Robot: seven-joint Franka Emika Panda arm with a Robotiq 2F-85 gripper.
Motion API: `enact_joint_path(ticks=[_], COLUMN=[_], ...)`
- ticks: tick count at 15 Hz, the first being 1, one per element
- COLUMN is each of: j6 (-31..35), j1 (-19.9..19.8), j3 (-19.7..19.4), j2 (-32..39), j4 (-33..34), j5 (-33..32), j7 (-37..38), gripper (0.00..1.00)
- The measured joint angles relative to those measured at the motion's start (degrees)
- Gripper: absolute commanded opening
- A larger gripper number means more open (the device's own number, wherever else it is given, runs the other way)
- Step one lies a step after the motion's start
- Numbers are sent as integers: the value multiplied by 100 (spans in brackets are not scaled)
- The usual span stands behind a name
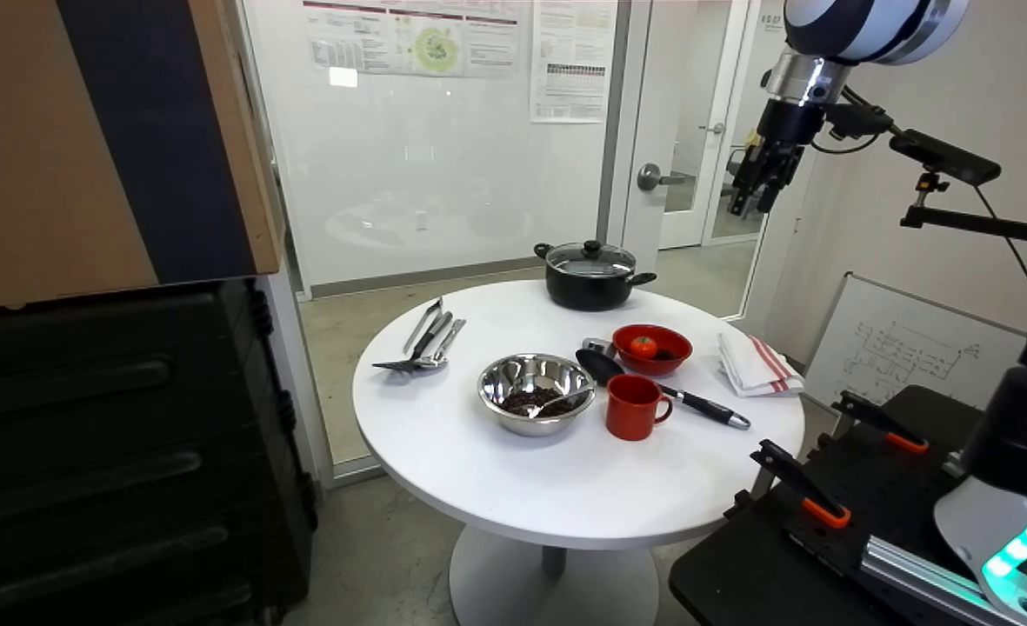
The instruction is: Pick up the cup from the table and slightly move it to the left.
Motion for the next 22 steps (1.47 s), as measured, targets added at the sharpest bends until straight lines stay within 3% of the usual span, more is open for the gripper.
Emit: enact_joint_path(ticks=[6,11,18,22], j6=[44,485,2145,2904], j1=[224,482,532,553], j3=[367,771,1354,1420], j2=[424,1144,2439,3134], j4=[-414,-669,-695,-515], j5=[0,7,-34,-579], j7=[-57,-63,116,698], gripper=[100,100,100,100])
